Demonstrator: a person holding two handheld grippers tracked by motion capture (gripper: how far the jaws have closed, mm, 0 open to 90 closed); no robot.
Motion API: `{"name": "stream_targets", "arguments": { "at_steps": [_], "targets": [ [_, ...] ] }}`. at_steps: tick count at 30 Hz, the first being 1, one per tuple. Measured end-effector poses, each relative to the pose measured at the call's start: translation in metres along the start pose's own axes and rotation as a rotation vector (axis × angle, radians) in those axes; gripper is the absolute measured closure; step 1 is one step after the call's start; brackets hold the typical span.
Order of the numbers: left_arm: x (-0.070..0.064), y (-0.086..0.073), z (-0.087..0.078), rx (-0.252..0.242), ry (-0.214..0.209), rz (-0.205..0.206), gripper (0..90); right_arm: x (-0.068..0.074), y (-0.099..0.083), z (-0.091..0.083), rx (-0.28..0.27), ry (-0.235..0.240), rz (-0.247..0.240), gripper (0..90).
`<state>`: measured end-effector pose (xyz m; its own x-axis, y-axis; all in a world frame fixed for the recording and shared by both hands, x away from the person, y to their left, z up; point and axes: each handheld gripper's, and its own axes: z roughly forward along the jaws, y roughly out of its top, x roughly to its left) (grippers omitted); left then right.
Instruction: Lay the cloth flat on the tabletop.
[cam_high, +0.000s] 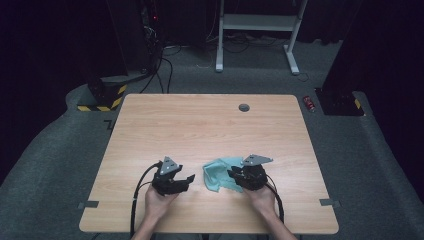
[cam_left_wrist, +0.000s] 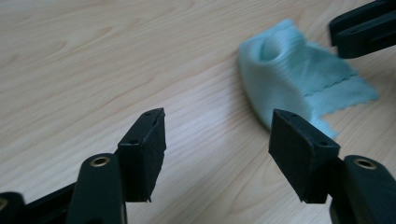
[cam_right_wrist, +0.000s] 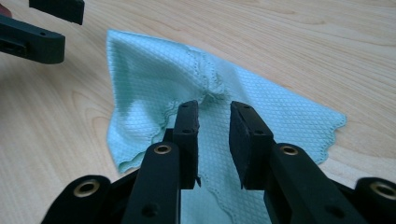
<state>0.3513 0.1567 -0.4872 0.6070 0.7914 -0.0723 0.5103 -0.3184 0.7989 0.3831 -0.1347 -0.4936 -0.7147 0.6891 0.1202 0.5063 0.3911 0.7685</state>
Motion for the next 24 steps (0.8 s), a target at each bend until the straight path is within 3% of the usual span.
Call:
{"name": "stream_targets", "arguments": {
  "at_steps": [8,17,20,24],
  "targets": [
    [-0.012,0.024,0.022,0.008,-0.045,0.031,50.4,-0.004,0.001,0.012,0.005,-0.022,0.033,72.3],
    [-0.019,0.039,0.034,0.030,-0.067,0.065,65.0,-0.003,0.014,0.019,0.002,-0.007,0.022,71.8],
    [-0.017,0.040,0.036,0.037,-0.074,0.063,72.6,-0.004,0.015,0.024,0.020,0.015,0.049,75.9],
    [-0.014,0.038,0.037,0.060,-0.072,0.073,81.5,-0.004,0.014,0.026,0.032,0.035,0.025,85.8]
  ]
}}
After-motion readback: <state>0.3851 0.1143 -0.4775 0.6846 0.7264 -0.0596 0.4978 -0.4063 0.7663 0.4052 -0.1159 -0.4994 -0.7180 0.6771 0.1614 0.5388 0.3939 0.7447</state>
